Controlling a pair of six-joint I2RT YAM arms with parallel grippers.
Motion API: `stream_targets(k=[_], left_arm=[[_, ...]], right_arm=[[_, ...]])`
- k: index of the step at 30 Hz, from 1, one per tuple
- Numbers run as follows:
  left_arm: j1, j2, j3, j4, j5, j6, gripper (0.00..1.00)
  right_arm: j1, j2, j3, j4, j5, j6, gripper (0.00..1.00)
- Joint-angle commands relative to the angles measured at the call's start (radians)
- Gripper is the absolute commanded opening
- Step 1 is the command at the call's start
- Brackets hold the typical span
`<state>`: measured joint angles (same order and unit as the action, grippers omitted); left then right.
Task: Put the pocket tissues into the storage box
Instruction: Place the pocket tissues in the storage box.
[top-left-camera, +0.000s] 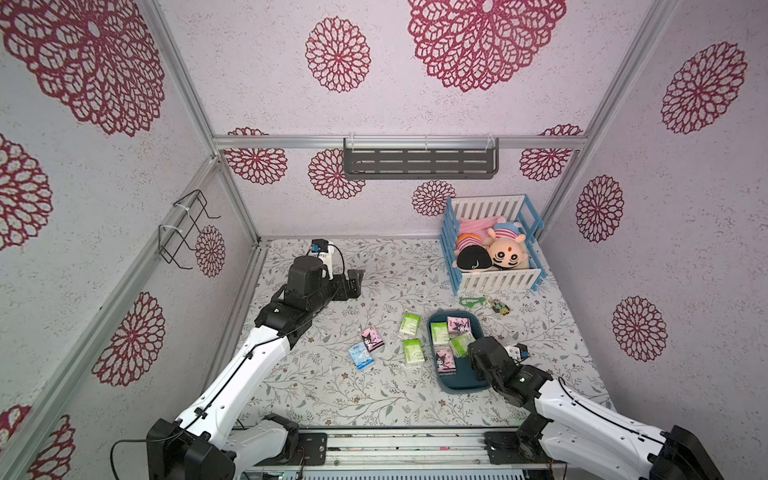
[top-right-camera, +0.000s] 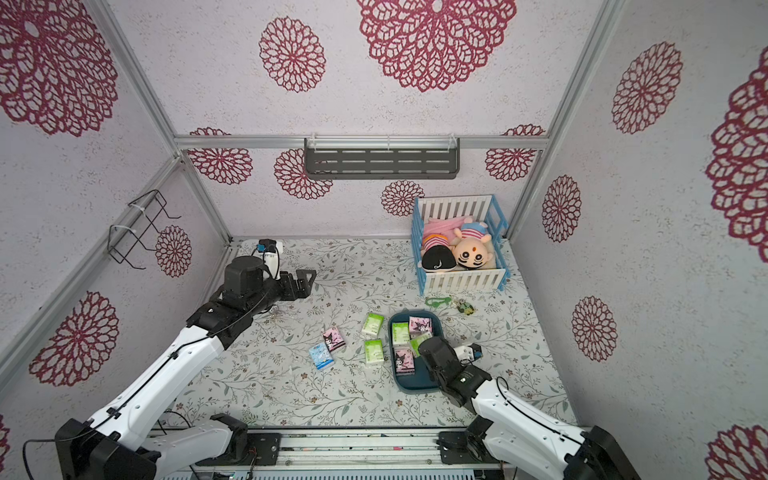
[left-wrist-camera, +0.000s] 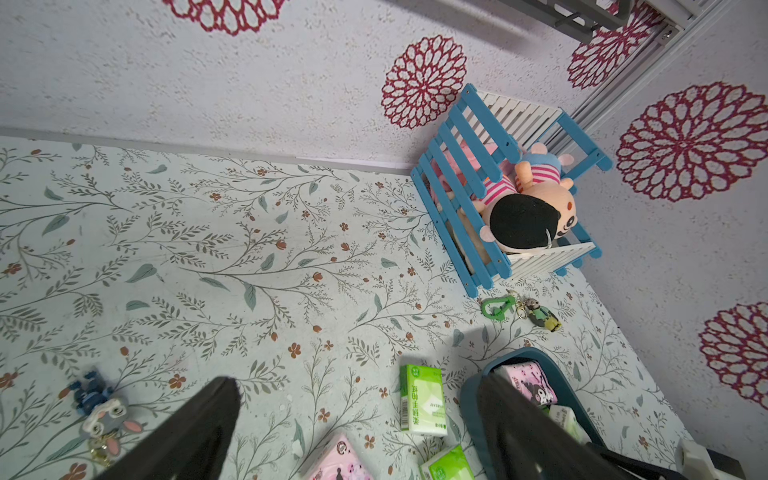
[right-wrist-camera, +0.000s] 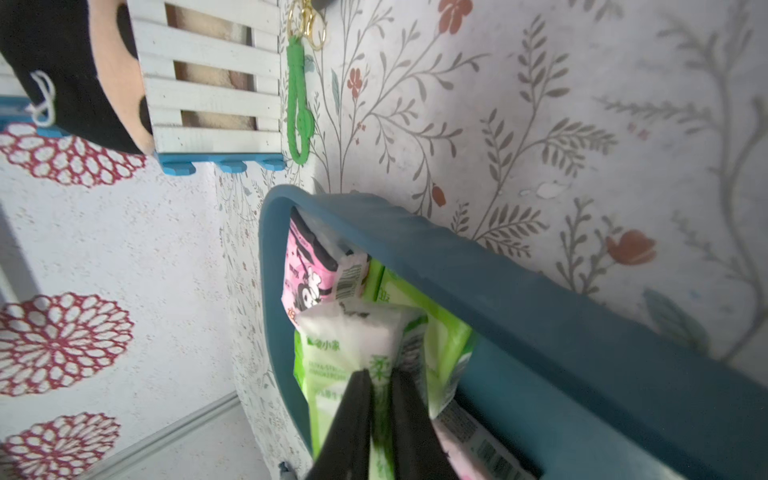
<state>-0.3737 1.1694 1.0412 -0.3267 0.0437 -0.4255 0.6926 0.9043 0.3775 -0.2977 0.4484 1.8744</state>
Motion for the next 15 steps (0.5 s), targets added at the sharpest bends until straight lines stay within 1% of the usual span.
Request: stream_targets(k=[1,3,5,7,11,13,15], left_arm=[[-0.004,-0.012,-0.017,0.01,0.009,0.017,0.97],[-0.002,-0.008,-0.012,0.008,0.013,0.023,0.97],[-0.001,-0.007,-0.008,0.004,0.011,0.027,0.97],[-0.001,-0.007,-0.007,0.001,0.009,0.029,0.97],[0.001,-0.01,-0.005,-0.003,0.009,0.029,0.97],[0.002,-0.01,-0.003,-0.004,0.009,0.027,0.97],[0.001,-0.009,0.002,-0.009,0.011,0.022,0.97]], right_arm=[[0.003,0.017,0.012,0.03,0.019,0.01,0.25],[0.003,0.027,0.025,0.017,0.024,-0.003,0.34],[0.002,0.024,0.031,0.01,0.03,-0.017,0.39],[0.002,0.013,0.044,0.003,0.041,-0.057,0.4],[0.003,-0.001,0.116,-0.068,0.042,-0.194,0.43],[0.003,-0.013,0.142,-0.088,0.012,-0.274,0.44],[0.002,-0.048,0.177,-0.158,-0.033,-0.337,0.45]])
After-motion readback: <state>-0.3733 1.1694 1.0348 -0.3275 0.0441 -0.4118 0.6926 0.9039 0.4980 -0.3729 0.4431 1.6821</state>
